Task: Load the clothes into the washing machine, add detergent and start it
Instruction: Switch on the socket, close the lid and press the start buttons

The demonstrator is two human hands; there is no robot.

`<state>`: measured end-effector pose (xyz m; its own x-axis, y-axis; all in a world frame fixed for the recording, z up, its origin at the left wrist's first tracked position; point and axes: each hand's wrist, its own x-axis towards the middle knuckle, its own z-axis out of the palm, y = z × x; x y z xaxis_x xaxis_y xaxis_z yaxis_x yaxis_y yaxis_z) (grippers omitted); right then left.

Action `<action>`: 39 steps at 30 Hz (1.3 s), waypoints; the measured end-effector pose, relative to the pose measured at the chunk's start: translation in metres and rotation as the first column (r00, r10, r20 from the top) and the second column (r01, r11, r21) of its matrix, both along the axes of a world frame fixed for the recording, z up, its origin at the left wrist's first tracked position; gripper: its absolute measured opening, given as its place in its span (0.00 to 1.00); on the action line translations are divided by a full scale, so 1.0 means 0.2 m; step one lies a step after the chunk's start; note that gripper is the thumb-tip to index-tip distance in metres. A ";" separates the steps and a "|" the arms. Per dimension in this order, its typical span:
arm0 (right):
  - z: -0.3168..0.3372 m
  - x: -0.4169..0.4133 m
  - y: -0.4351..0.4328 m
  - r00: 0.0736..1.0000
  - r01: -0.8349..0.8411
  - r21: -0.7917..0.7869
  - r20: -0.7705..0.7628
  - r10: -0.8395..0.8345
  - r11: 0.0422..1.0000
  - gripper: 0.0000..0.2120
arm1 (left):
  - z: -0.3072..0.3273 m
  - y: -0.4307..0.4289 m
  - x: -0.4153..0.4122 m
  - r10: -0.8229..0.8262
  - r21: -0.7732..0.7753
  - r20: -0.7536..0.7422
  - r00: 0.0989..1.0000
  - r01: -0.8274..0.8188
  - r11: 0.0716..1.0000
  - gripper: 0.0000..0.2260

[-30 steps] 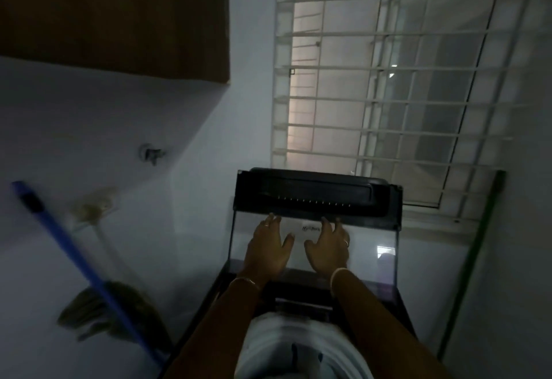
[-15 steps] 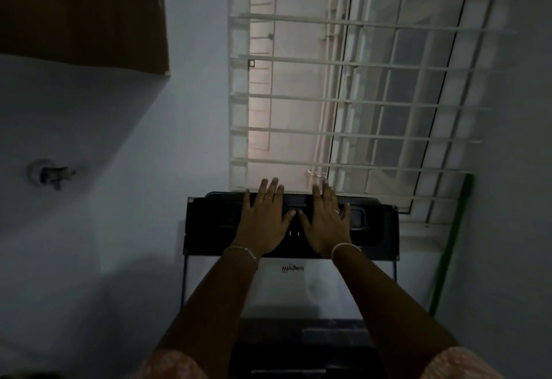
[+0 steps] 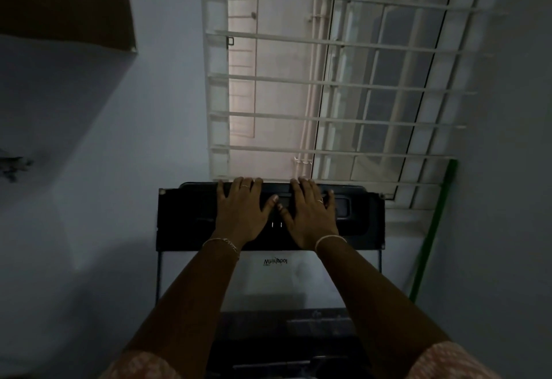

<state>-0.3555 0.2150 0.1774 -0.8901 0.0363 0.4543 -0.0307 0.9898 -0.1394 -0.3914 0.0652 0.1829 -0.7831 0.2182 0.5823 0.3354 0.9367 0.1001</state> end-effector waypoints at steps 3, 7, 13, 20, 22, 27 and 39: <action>0.03 0.05 0.01 1.000 -0.008 0.027 -0.001 0.008 1.000 0.32 | 0.03 0.00 0.05 0.003 0.017 0.021 1.000 -0.004 1.000 0.26; 0.10 0.15 0.01 0.999 -0.036 0.036 -0.013 0.037 0.999 0.32 | 0.08 0.00 0.15 0.004 0.038 0.043 0.999 -0.005 0.999 0.25; 0.22 0.35 0.01 0.988 -0.079 0.072 -0.128 0.088 0.994 0.21 | 0.14 -0.02 0.37 0.031 0.018 0.056 0.998 -0.032 0.999 0.24; 0.30 0.65 -0.01 0.962 -0.061 0.101 -0.260 0.085 0.993 0.12 | 0.17 -0.04 0.72 0.079 -0.007 0.029 0.996 -0.079 0.997 0.23; 0.30 0.75 -0.03 0.956 -0.058 0.109 -0.279 0.087 0.992 0.11 | 0.17 -0.04 0.84 0.115 -0.040 0.032 0.993 -0.114 0.993 0.23; 0.26 1.04 -0.03 0.929 -0.112 0.195 -0.328 0.172 0.974 0.08 | 0.13 -0.07 1.14 0.173 -0.105 0.044 0.984 -0.168 0.980 0.22; -0.05 1.63 0.02 0.819 -0.325 0.628 -0.187 0.543 0.707 0.10 | -0.15 -0.33 1.69 -0.044 -0.275 0.105 0.994 0.072 0.959 0.32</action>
<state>-0.0304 0.2193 0.1665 -0.5254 -0.6635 0.5327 -0.4132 0.7462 0.5220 -0.0537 -0.0014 0.1529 -0.8137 0.4074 0.4145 0.3917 0.9113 -0.1267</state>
